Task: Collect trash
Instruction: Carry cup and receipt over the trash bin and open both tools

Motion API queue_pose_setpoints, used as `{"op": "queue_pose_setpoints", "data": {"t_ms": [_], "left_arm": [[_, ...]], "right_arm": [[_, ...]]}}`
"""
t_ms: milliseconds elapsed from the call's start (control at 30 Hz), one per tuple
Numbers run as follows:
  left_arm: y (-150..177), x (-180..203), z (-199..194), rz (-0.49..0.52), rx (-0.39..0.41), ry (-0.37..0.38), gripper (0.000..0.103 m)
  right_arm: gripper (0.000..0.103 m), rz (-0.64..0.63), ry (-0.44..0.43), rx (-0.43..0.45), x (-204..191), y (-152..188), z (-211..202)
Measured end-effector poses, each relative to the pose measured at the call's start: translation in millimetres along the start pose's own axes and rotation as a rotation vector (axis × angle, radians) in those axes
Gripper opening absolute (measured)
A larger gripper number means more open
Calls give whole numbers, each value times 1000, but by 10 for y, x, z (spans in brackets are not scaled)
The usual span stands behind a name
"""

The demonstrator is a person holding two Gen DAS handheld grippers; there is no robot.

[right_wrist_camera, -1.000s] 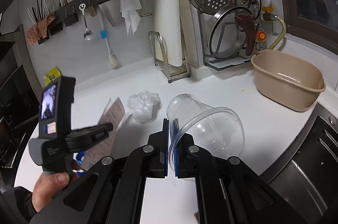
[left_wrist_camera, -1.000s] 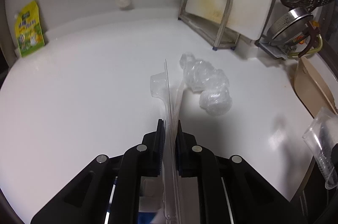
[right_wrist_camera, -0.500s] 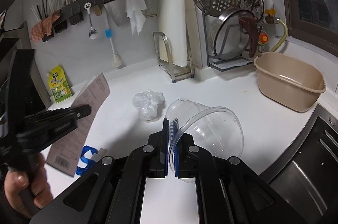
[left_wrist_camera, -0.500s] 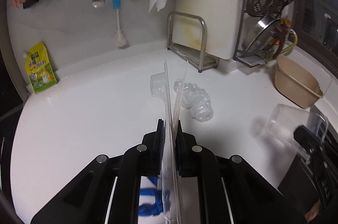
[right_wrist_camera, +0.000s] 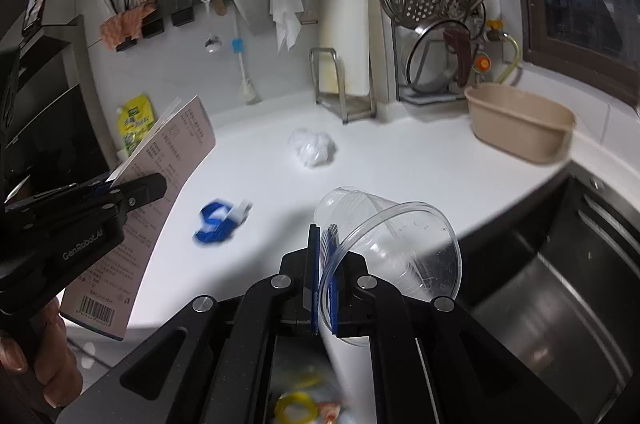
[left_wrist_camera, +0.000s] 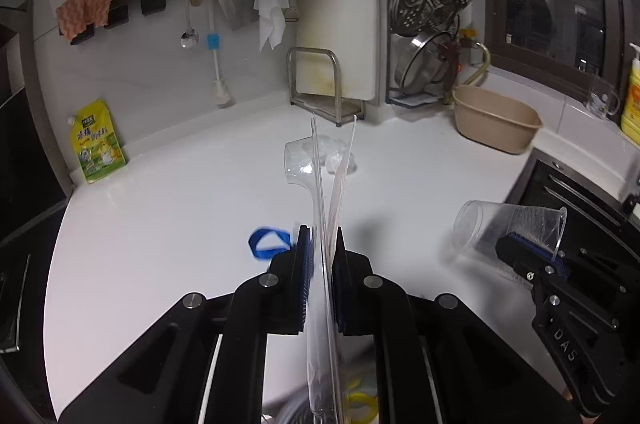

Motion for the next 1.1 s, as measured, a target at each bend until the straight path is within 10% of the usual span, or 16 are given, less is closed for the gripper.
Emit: {"op": "queue_pose_setpoints", "data": {"t_ms": [1100], "left_arm": [[1662, 480, -367, -29, -225, 175, 11]], "right_arm": [[4, 67, 54, -197, -62, 1646, -498]]}}
Point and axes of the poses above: each gripper's, at about its wrist camera, not at the fingertips, and z roughly the way its jaws point, x to its right, y to its underside, the point moved 3 cm from there along z, roughly the way its jaws point, and after that the axes turned 13 degrees about z, right-handed, at the moved point
